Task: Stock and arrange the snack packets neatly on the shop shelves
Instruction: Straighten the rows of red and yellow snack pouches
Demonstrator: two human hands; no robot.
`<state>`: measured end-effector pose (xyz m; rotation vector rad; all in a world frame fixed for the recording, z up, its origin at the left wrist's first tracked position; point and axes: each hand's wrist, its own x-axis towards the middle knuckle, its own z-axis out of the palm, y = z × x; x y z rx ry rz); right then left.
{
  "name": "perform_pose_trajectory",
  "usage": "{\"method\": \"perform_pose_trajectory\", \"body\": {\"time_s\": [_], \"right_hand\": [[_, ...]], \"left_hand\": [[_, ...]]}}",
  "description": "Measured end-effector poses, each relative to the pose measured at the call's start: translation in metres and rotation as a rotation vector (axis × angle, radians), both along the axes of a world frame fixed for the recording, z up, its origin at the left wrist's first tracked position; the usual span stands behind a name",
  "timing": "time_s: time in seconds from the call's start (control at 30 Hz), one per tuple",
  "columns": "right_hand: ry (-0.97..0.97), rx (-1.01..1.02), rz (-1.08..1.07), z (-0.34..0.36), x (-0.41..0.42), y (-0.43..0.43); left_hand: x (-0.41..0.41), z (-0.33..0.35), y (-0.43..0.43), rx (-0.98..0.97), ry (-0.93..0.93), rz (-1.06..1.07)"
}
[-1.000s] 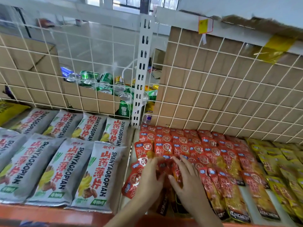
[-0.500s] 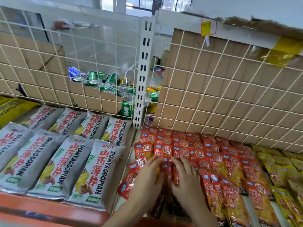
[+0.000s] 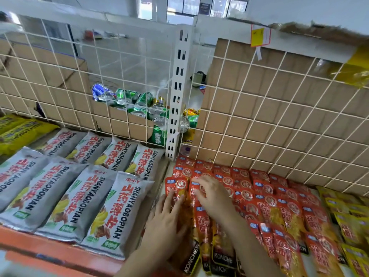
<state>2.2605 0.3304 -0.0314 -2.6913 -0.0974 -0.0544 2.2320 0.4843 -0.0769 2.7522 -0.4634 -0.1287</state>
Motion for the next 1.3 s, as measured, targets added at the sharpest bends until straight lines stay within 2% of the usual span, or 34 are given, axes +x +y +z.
{"method": "perform_pose_trajectory", "body": {"time_s": [0.17,0.33,0.6,0.9,1.1,1.2,1.3], "right_hand": [[0.076,-0.056,0.051,-0.004,0.045,0.012],[0.128,-0.019,0.012,-0.014,0.062,0.013],[0.079,0.013,-0.031,-0.017,0.070,0.010],[0.058,0.034,-0.050,-0.020,0.073,0.010],[0.058,0.048,-0.040,-0.023,0.076,0.007],[-0.015,0.075,-0.077,-0.022,0.081,0.003],[-0.038,-0.013,-0.114,-0.024,0.088,-0.003]], "left_hand": [[0.008,-0.001,0.004,-0.008,0.034,-0.076],[0.013,-0.003,0.006,-0.019,0.064,-0.100],[0.016,-0.001,0.008,-0.027,0.048,-0.146],[0.027,0.008,0.011,0.008,0.045,-0.290],[0.030,0.003,0.010,-0.005,0.043,-0.281],[0.029,0.003,0.009,0.002,0.031,-0.254],[0.029,0.005,0.006,0.020,0.004,-0.229]]}}
